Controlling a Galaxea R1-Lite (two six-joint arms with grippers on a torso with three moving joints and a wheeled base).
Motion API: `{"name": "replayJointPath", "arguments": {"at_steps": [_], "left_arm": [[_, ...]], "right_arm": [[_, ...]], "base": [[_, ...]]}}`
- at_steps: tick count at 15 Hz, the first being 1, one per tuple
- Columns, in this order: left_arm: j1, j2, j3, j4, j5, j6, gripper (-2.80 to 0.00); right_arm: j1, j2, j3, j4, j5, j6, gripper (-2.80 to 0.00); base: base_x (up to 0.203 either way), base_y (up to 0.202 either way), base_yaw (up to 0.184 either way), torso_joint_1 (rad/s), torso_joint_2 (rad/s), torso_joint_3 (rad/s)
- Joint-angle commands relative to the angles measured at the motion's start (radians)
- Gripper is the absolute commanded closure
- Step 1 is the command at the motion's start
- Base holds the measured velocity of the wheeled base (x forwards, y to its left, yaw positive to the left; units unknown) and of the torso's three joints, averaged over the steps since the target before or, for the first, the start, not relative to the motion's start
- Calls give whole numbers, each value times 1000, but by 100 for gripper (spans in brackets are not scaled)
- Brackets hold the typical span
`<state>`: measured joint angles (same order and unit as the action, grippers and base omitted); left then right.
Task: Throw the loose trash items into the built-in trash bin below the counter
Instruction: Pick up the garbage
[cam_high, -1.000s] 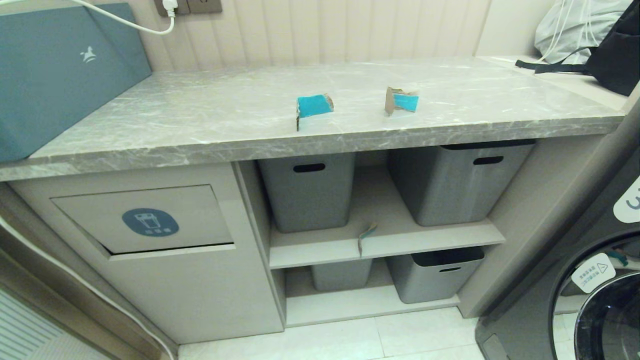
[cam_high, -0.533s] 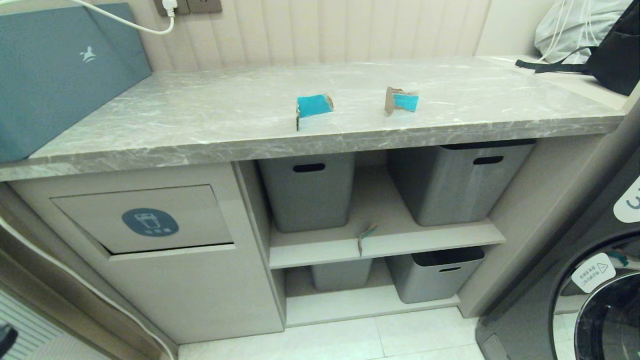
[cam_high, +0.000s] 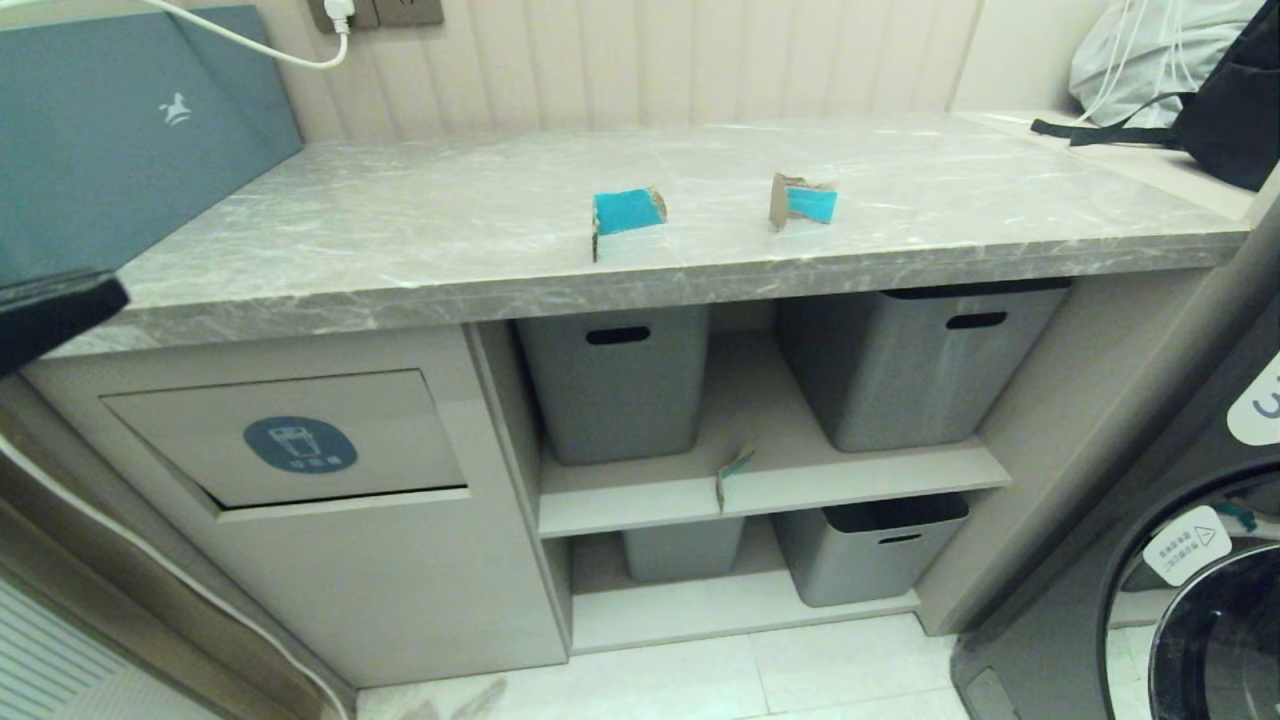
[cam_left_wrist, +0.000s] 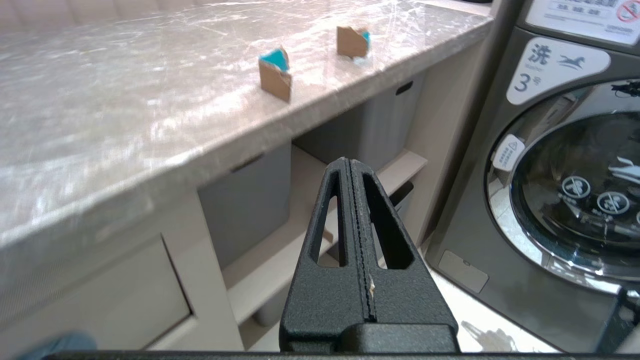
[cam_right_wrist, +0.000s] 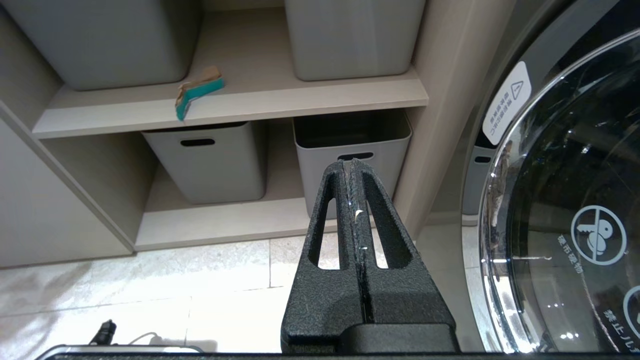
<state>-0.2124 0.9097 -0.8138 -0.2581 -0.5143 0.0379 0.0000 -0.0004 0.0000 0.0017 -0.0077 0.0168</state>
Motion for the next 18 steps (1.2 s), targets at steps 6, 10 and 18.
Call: {"name": "replayJointPath", "arguments": {"at_steps": [6,10,18], "left_arm": [[-90,393,-264,-6,106,41,0],[-206,524,-364,-7,270,49,0],[-318,725,-568,24,454,86,-280]], "right_arm": [[0,0,0,0,0,0,0],[0,0,0,0,0,0,0],[0,0,0,0,0,0,0]], "base": [[0,0,0,0,0,0],[0,0,0,0,0,0],[0,0,0,0,0,0]]}}
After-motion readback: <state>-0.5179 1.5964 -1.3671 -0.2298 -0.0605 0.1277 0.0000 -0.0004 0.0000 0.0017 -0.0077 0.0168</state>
